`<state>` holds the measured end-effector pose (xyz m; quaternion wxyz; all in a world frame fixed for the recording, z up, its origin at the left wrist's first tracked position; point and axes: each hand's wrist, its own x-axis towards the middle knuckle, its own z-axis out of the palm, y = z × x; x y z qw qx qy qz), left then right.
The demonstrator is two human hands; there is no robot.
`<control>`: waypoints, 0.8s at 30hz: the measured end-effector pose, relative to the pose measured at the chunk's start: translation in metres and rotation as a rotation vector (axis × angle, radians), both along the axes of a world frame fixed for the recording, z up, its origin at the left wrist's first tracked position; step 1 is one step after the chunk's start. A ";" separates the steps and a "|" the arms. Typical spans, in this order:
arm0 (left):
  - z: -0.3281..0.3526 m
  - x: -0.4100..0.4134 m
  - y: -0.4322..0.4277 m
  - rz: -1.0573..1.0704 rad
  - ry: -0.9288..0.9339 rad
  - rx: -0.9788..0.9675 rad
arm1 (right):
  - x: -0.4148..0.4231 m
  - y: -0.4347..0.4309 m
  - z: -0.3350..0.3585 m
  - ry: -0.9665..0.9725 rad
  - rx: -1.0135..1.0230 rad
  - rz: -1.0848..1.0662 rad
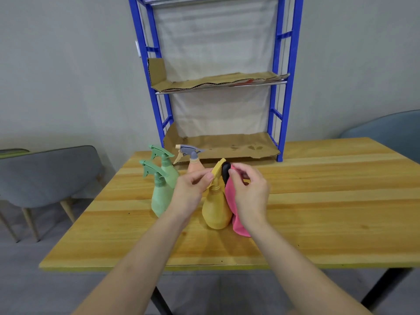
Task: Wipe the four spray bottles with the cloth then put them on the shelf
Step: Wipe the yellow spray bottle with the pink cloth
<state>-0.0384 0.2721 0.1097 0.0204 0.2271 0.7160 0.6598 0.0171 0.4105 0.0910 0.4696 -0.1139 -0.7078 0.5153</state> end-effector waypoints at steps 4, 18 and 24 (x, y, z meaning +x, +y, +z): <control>0.000 0.001 0.001 -0.009 0.000 0.028 | -0.006 -0.010 -0.005 0.042 0.017 0.046; 0.000 0.001 -0.001 -0.039 0.037 0.001 | -0.014 -0.007 -0.019 0.103 0.236 -0.049; -0.001 -0.003 -0.003 -0.044 0.033 -0.027 | -0.019 -0.006 -0.017 0.132 0.218 -0.075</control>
